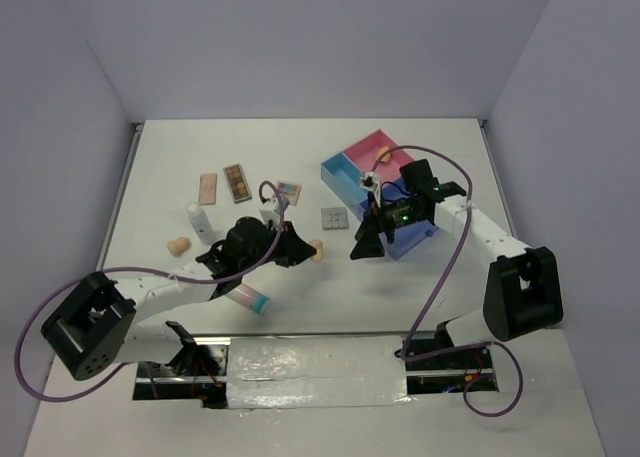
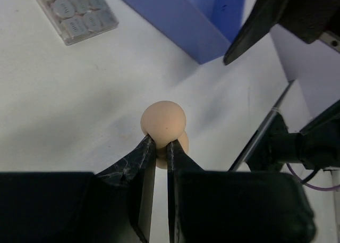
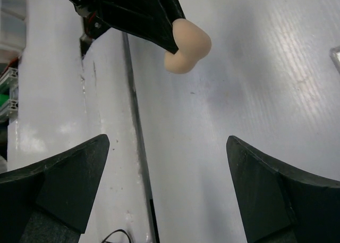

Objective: Organize the makeup

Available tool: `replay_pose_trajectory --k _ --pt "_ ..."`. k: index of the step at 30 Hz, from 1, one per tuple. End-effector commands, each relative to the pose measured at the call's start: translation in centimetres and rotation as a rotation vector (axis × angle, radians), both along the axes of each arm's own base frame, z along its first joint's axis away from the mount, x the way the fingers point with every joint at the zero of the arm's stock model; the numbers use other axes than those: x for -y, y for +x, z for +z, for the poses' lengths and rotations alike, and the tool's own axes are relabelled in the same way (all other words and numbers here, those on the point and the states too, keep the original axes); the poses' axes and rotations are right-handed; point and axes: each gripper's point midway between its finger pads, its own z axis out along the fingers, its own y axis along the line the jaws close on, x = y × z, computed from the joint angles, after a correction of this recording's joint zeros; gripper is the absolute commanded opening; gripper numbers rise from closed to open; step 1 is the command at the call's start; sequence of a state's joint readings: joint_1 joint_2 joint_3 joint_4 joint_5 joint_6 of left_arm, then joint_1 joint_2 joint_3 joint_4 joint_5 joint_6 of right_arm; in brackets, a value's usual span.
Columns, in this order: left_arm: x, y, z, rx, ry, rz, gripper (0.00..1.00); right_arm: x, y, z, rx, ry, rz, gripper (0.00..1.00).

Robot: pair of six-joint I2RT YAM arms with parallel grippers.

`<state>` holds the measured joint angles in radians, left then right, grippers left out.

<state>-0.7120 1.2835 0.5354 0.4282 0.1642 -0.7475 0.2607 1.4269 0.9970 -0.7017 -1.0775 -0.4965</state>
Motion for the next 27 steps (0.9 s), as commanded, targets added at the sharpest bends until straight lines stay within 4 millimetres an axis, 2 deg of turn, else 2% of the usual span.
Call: replay_pose_trajectory --k 1,3,6,13,17,27 --pt "1.2 -0.3 6.6 0.229 -0.233 -0.060 0.00 -2.0 -0.4 2.2 0.027 0.065 0.060 0.98" --pt "1.1 -0.4 7.9 0.267 -0.277 -0.057 0.00 -3.1 -0.6 2.4 0.029 0.076 0.082 0.97" --pt "1.2 -0.7 8.4 0.270 -0.310 -0.066 0.00 -4.7 -0.9 2.5 0.004 0.088 0.098 0.93" --pt "1.5 -0.9 9.7 0.287 -0.376 -0.076 0.00 -7.4 -0.6 1.4 -0.048 0.071 0.119 0.87" --pt "1.4 -0.9 9.8 0.289 -0.385 -0.073 0.00 -7.9 -0.1 1.6 -0.053 0.078 0.118 0.82" --pt "1.7 -0.9 9.4 0.285 -0.379 -0.080 0.00 -8.3 0.6 2.3 -0.046 0.097 0.105 0.82"
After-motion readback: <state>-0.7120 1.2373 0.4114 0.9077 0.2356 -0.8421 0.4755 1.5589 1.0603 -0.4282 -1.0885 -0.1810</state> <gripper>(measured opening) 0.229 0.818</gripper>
